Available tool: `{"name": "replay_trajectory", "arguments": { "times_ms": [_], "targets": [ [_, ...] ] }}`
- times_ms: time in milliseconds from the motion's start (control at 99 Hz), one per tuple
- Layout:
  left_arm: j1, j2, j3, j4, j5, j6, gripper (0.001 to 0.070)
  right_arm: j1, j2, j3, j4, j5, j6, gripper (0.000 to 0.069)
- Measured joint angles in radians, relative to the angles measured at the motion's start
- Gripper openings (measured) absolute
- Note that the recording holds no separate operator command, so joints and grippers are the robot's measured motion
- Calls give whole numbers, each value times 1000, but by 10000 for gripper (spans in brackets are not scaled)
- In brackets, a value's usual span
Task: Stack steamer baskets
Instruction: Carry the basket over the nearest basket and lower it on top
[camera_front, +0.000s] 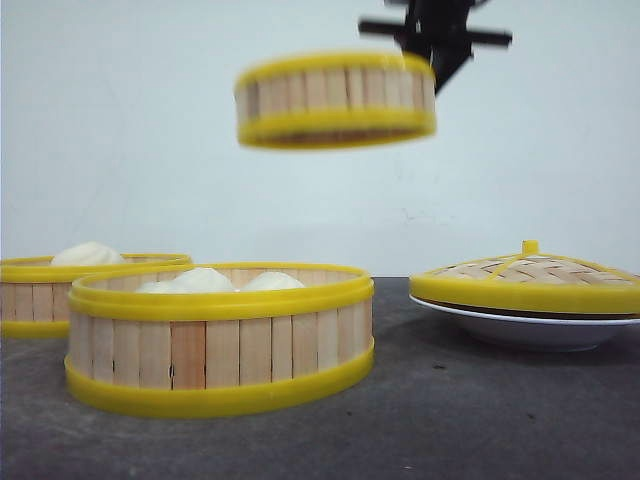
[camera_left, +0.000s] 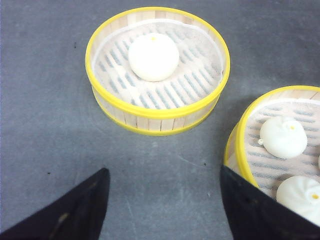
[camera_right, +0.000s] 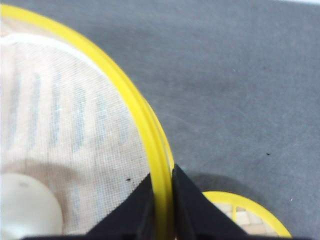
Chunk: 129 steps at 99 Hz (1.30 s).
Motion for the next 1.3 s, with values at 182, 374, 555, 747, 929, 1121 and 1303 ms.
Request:
{"name": "replay_trajectory", "arguments": {
  "times_ms": [182, 374, 555, 747, 929, 1121, 1303],
  "targets": [
    [0, 0, 0, 0, 0, 0, 422, 43, -193, -172, 0, -2, -5, 23],
    [0, 0, 0, 0, 0, 0, 422, 70, -382, -415, 0, 43, -13, 23],
    [0, 0, 0, 1, 0, 0, 422, 95, -520, -650, 0, 142, -13, 23],
    [0, 0, 0, 1, 0, 0, 422, 108, -660, -927, 65, 91, -14, 23],
    [0, 0, 0, 1, 0, 0, 422, 110, -732, -1118, 257, 5, -16, 23],
    [0, 0, 0, 1, 0, 0, 422, 134, -729, -1274, 455, -53, -36, 23],
    [0, 0, 0, 1, 0, 0, 422, 169, -726, -1352, 650, -84, -53, 23]
  ]
}}
